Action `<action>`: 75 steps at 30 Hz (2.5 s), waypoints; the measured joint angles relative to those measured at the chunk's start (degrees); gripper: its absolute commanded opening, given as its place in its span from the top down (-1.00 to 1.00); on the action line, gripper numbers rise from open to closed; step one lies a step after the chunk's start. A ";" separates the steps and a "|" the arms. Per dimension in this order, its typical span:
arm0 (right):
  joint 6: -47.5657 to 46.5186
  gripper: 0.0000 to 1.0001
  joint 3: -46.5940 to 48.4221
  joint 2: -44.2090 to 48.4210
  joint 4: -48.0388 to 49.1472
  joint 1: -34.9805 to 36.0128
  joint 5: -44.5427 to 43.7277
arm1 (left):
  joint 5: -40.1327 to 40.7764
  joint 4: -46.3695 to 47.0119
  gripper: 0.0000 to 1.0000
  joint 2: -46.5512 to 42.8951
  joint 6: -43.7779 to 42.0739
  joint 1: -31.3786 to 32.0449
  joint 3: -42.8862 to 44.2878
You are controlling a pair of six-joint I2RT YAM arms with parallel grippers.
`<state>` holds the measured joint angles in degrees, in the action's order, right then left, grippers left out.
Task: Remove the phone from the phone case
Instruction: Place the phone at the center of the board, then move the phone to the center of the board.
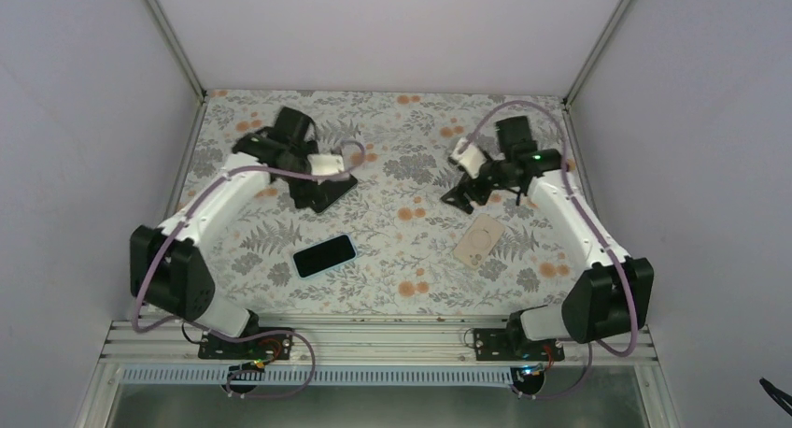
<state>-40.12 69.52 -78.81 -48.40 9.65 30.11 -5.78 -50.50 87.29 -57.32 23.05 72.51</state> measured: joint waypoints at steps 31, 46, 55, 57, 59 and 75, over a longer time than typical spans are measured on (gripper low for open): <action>-11.17 -0.92 28.13 -42.62 0.13 49.99 -5.99 | -12.68 21.33 -1.00 -15.93 24.17 -37.11 -8.76; 0.74 0.93 43.71 -53.55 8.90 54.82 -13.77 | -12.55 25.88 -1.00 -15.65 26.75 -38.77 -12.76; 4.24 0.93 50.73 -62.84 8.74 55.30 -15.56 | -12.55 26.69 -1.00 -15.67 27.06 -39.85 -14.73; 3.23 0.93 48.19 -61.46 8.63 55.71 -14.40 | -12.55 26.69 -1.00 -15.67 26.95 -40.26 -14.95; 2.40 0.93 46.53 -60.30 7.76 56.83 -14.14 | -12.52 26.67 -1.00 -15.67 26.91 -40.68 -15.10; 2.38 0.93 42.58 -58.58 7.23 60.00 -20.28 | -13.64 27.47 -1.00 -15.67 27.08 -42.66 -16.41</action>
<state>-37.74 112.09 -137.38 -41.17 69.65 9.82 -19.42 -23.03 71.61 -30.24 -19.62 56.10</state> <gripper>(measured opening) 0.036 0.995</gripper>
